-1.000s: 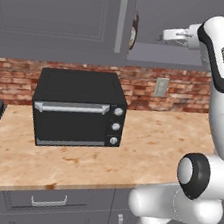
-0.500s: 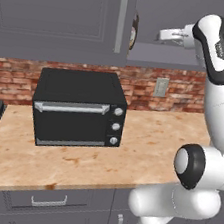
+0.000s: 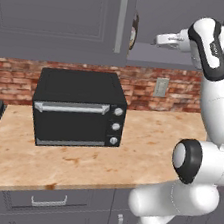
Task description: The dining table condiment station is running low on syrup bottle. Refill the condiment station by opening the cabinet and taking the syrup bottle from the cabinet and placing it on the dining table.
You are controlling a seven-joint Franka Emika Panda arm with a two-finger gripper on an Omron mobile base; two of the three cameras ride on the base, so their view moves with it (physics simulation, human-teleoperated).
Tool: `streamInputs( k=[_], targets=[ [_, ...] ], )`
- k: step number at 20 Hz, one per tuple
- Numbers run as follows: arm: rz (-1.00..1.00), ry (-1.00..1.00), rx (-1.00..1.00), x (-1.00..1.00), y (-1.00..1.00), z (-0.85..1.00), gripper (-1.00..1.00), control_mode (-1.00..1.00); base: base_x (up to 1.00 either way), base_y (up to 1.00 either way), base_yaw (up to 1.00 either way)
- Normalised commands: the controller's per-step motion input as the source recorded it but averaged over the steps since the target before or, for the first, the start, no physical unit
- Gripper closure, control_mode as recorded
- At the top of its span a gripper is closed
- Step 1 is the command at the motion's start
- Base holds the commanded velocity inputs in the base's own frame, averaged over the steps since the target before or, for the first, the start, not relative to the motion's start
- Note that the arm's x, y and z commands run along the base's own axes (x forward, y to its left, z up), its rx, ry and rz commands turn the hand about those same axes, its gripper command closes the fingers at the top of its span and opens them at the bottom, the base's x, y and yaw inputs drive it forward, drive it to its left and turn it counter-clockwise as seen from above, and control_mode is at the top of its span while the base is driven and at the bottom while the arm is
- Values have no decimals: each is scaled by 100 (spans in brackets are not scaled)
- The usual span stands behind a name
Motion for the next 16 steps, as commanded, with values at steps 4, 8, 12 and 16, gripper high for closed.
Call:
streamInputs(
  k=[4,8,12,16],
  targets=[
    [2,0,0,20,0,-17,-100,-100,0,0,0],
    [2,0,0,23,0,-11,-100,-100,0,0,0],
    [3,0,0,25,0,-1,-100,-100,0,0,0],
    [4,0,0,26,0,0,-100,-100,0,0,0]
  ],
)
